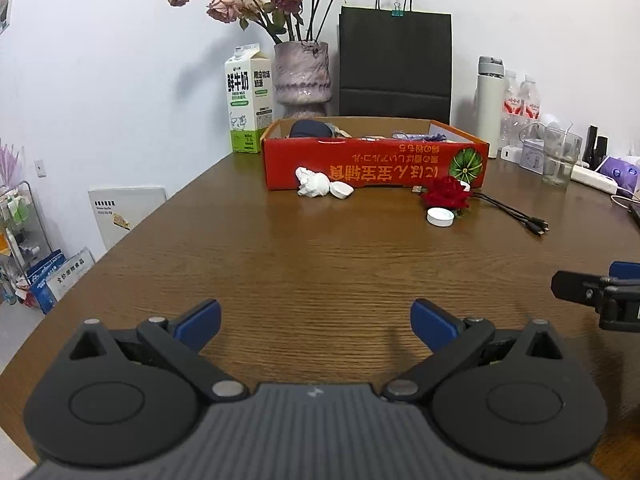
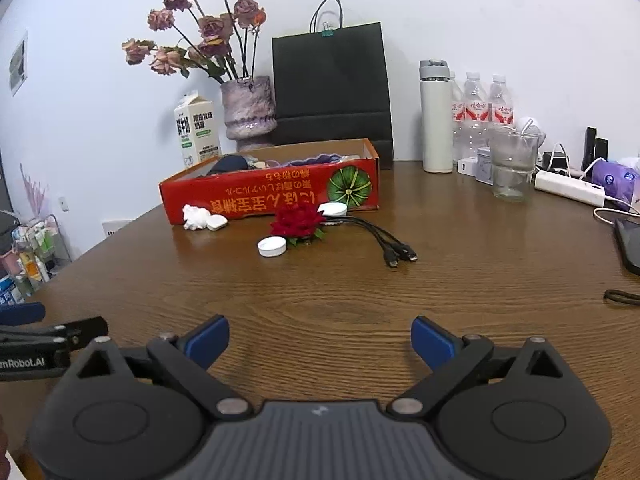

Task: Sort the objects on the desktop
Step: 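Move both tools back toward the red rose and white lids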

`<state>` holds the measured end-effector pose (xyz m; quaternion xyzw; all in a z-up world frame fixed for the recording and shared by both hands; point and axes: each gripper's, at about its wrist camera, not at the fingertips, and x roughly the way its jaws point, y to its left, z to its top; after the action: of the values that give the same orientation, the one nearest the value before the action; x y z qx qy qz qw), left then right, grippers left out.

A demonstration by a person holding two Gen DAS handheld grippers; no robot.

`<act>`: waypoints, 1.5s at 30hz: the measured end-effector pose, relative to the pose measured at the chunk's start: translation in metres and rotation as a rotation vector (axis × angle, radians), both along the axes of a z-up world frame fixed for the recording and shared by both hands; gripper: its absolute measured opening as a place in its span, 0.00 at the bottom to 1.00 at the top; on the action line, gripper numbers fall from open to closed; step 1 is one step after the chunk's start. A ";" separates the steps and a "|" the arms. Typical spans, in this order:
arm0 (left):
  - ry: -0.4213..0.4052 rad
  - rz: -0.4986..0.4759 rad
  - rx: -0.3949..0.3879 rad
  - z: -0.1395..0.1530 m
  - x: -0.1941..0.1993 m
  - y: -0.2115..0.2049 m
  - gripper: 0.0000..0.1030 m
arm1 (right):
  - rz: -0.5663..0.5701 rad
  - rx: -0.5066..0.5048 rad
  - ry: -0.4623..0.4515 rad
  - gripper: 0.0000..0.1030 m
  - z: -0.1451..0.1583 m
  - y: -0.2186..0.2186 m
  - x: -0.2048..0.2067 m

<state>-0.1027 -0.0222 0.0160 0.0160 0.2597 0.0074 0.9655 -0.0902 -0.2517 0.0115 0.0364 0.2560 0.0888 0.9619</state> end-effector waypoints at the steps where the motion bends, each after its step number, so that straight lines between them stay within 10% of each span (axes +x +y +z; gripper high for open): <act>1: -0.002 0.002 -0.002 0.001 0.000 0.001 1.00 | -0.004 -0.006 0.001 0.95 0.000 0.001 0.000; 16: -0.015 -0.070 -0.026 0.019 0.054 -0.014 1.00 | 0.074 -0.069 0.067 0.95 0.012 -0.011 0.046; 33: 0.095 -0.262 -0.059 0.017 0.181 -0.078 1.00 | 0.032 -0.107 0.046 0.87 0.017 -0.033 0.196; 45: 0.128 -0.252 -0.059 0.005 0.200 -0.085 1.00 | -0.018 -0.077 0.077 0.87 -0.003 -0.039 0.205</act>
<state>0.0972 -0.1074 0.0210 0.0206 0.3167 -0.1223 0.9404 0.1151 -0.2911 0.0084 0.0050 0.2956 0.0685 0.9528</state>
